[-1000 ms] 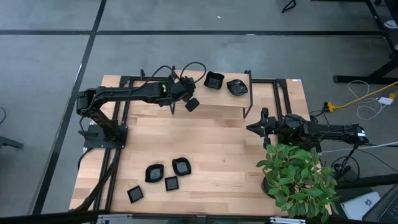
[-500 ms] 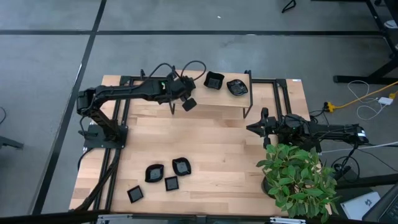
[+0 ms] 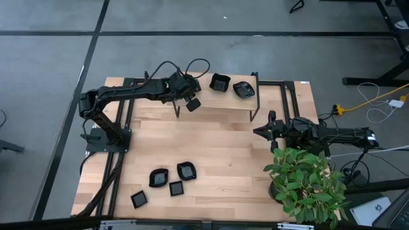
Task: Pick & Place Mini shaped plates
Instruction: Stack the square plate on top of the square plate on the shelf
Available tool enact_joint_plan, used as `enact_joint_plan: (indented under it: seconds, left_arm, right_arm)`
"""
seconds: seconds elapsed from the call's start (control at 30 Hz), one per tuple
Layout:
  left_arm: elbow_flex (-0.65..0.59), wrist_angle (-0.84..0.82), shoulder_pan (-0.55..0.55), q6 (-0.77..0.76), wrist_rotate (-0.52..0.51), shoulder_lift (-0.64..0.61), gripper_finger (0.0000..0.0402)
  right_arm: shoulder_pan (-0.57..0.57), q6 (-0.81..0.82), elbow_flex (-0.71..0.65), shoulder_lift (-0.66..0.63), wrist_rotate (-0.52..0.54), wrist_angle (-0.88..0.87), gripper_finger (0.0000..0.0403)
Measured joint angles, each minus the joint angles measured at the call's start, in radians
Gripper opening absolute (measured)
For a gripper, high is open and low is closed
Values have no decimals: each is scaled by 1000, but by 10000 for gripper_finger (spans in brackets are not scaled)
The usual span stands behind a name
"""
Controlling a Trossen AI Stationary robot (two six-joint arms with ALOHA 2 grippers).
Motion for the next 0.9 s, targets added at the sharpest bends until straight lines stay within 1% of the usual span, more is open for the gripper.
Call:
enact_joint_plan:
  seconds: [0.1,0.23,0.27,0.47,0.53,0.7,0.9]
  left_arm:
    - [0,0,4,1,1,0,61]
    - [0,0,4,28,1,0,14]
    - [0,0,3,33,0,0,8]
    - [0,1,1,35,-4,0,4]
    - [0,1,-3,36,-30,0,4]
    - [-1,16,-32,68,-135,0,3]
    - [8,41,-66,86,-151,0,3]
  right_arm:
    - [0,0,0,0,0,0,34]
    - [0,0,0,0,0,0,34]
    - [0,0,0,0,0,0,34]
    - [0,0,0,0,0,0,34]
    - [0,0,0,0,0,0,34]
    - [0,0,0,0,0,0,34]
    - [0,0,0,0,0,0,34]
